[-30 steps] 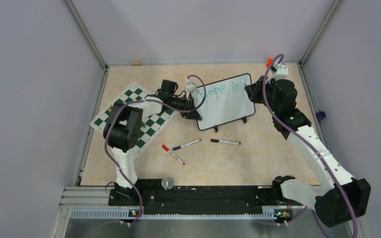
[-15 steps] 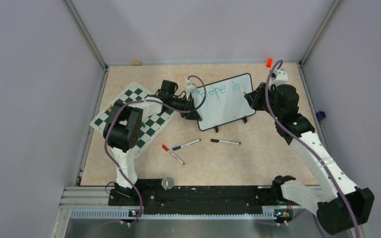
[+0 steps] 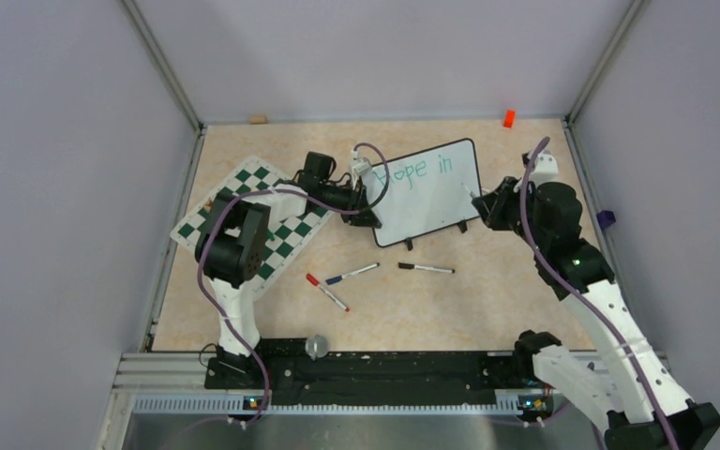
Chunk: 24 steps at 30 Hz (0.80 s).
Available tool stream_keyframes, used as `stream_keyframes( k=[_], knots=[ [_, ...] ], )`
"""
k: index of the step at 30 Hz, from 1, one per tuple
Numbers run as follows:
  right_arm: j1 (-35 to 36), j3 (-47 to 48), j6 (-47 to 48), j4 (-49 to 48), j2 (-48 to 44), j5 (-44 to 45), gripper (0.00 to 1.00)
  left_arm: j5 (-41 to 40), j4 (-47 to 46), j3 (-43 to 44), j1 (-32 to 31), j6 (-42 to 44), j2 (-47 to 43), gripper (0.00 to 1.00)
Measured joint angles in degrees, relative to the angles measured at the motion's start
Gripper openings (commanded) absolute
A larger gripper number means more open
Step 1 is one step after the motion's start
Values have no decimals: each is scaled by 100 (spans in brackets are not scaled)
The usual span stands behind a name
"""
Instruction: Write a sentence on the whiteboard
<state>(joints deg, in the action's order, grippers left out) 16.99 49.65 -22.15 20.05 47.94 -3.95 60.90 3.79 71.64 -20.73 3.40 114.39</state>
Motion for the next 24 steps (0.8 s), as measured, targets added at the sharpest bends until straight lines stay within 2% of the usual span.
stream_keyframes(
  k=[10, 24],
  knots=[
    [0, -55, 20, 140, -273, 188, 0, -37, -267, -133, 26, -22, 0, 29],
    [96, -166, 122, -695, 874, -278, 0, -31, -632, -387, 42, -52, -103, 26]
  ],
)
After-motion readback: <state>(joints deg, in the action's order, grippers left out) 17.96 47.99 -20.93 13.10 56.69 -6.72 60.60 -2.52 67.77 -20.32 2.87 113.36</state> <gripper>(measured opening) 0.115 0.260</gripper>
